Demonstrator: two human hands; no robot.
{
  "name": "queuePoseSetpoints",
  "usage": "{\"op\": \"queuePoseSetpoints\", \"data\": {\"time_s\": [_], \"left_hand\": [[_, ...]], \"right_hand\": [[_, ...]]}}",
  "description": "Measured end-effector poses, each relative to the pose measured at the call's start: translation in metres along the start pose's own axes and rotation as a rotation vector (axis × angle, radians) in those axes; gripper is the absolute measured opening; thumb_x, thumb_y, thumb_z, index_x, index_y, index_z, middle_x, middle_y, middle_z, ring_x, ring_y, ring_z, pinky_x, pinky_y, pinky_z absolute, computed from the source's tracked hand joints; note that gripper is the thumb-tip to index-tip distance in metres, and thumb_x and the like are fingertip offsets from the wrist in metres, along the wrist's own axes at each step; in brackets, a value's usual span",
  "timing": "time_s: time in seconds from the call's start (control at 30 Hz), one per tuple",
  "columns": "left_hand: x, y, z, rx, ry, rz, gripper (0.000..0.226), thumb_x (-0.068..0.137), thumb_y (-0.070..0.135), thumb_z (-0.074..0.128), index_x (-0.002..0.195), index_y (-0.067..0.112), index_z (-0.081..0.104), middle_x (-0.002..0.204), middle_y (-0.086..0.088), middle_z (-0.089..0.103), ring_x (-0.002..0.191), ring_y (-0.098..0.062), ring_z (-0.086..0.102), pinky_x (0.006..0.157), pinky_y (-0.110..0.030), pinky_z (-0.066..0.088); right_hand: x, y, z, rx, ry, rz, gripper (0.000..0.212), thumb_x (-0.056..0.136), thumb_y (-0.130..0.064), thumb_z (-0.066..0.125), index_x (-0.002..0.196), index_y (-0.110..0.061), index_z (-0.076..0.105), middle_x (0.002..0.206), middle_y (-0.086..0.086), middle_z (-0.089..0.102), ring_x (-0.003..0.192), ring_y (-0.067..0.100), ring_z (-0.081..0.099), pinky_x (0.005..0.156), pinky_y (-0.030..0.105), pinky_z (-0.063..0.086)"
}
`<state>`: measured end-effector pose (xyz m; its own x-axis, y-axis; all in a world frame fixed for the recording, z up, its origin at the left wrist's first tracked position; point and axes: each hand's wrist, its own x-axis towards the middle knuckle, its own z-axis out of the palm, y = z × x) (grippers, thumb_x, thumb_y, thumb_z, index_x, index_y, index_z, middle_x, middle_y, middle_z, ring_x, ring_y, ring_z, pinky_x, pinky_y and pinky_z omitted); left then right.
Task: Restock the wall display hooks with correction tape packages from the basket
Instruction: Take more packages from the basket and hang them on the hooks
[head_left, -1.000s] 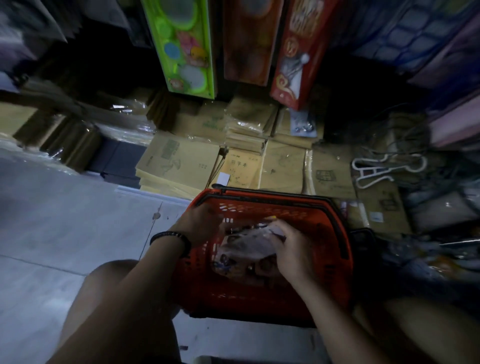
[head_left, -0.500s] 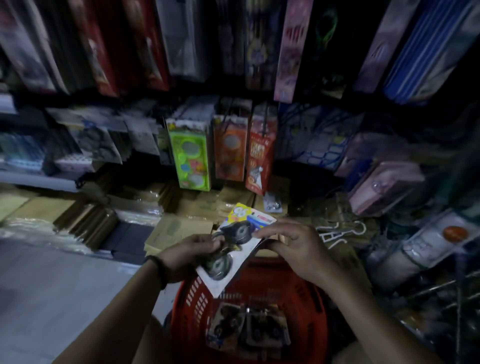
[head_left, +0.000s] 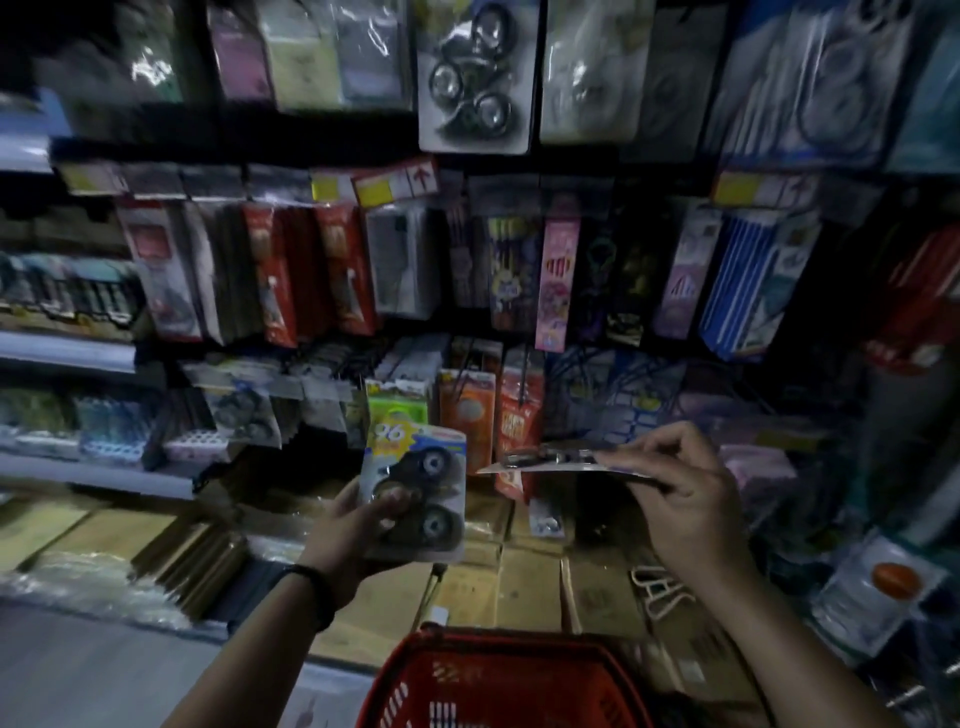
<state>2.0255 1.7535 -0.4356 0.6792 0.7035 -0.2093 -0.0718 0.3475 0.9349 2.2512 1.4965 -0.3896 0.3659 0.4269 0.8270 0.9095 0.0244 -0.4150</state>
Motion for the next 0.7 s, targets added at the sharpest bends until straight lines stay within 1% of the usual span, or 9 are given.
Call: {"op": "queuePoseSetpoints", "data": {"time_s": [0.1,0.2,0.27,0.33,0.37,0.43,0.53,0.63,0.7], "left_hand": [[-0.003,0.007,0.018,-0.022,-0.014,-0.094,0.023,0.098,0.019,0.069,0.121,0.018,0.071,0.119,-0.018,0.076,0.089,-0.031,0.077,0.064,-0.047,0.063],[-0.007,0.022,0.038,-0.109,-0.121,-0.215,0.043,0.103,0.05,0.057,0.128,0.018,0.071,0.126,-0.019,0.074,0.106,-0.037,0.072,0.078,-0.05,0.061],[-0.01,0.033,0.044,-0.097,-0.215,-0.225,0.057,0.103,0.063,0.046,0.131,0.02,0.073,0.13,-0.016,0.074,0.118,-0.038,0.07,0.096,-0.054,0.058],[-0.016,0.042,0.045,-0.097,-0.293,-0.178,0.056,0.104,0.057,0.051,0.138,0.017,0.068,0.139,-0.017,0.068,0.132,-0.041,0.062,0.117,-0.062,0.042],[-0.016,0.047,0.044,-0.114,-0.3,-0.138,0.053,0.103,0.05,0.058,0.141,0.014,0.065,0.141,-0.02,0.066,0.133,-0.044,0.06,0.119,-0.065,0.037],[-0.02,0.058,0.046,-0.101,-0.3,-0.041,0.046,0.1,0.033,0.067,0.14,0.011,0.062,0.138,-0.024,0.067,0.126,-0.048,0.064,0.114,-0.07,0.04],[-0.028,0.074,0.055,-0.062,-0.294,0.049,0.039,0.099,0.024,0.067,0.136,0.011,0.061,0.129,-0.022,0.072,0.112,-0.045,0.072,0.102,-0.063,0.053],[-0.035,0.088,0.062,-0.087,-0.307,0.076,0.037,0.102,0.024,0.064,0.138,0.013,0.063,0.132,-0.021,0.072,0.118,-0.045,0.07,0.102,-0.063,0.054],[-0.04,0.1,0.068,-0.077,-0.315,0.12,0.036,0.102,0.02,0.062,0.137,0.011,0.063,0.131,-0.02,0.073,0.116,-0.04,0.072,0.093,-0.051,0.062]], "right_hand": [[0.016,-0.017,0.004,0.083,-0.011,-0.069,0.033,0.081,0.011,0.083,0.101,-0.015,0.084,0.098,0.007,0.058,0.104,0.028,0.067,0.084,0.034,0.054],[0.032,-0.029,0.01,0.118,-0.072,-0.251,0.021,0.086,0.004,0.076,0.093,-0.013,0.086,0.099,0.009,0.065,0.113,0.033,0.065,0.095,0.033,0.05],[0.044,-0.029,0.009,0.142,-0.121,-0.297,0.021,0.086,0.005,0.075,0.087,-0.013,0.085,0.102,0.005,0.074,0.116,0.035,0.065,0.098,0.036,0.049],[0.052,-0.025,0.007,0.191,-0.173,-0.249,0.02,0.084,0.003,0.077,0.081,-0.017,0.083,0.108,-0.003,0.079,0.121,0.031,0.066,0.099,0.041,0.052],[0.055,-0.022,0.006,0.195,-0.206,-0.208,0.022,0.083,0.002,0.077,0.078,-0.019,0.081,0.11,-0.008,0.08,0.124,0.026,0.065,0.1,0.042,0.053],[0.063,-0.017,0.006,0.153,-0.282,-0.144,0.031,0.08,0.007,0.074,0.075,-0.023,0.076,0.114,-0.016,0.078,0.132,0.017,0.061,0.104,0.04,0.053],[0.079,-0.017,0.008,0.041,-0.312,-0.099,0.04,0.077,0.012,0.072,0.079,-0.028,0.069,0.118,-0.021,0.075,0.135,0.006,0.057,0.104,0.036,0.054],[0.102,-0.023,0.013,-0.032,-0.238,-0.15,0.042,0.079,0.011,0.076,0.081,-0.03,0.066,0.118,-0.022,0.075,0.13,0.012,0.061,0.098,0.037,0.056],[0.12,-0.025,0.018,-0.067,-0.202,-0.2,0.04,0.08,0.009,0.078,0.088,-0.029,0.068,0.113,-0.013,0.079,0.125,0.021,0.063,0.097,0.037,0.057]]}}
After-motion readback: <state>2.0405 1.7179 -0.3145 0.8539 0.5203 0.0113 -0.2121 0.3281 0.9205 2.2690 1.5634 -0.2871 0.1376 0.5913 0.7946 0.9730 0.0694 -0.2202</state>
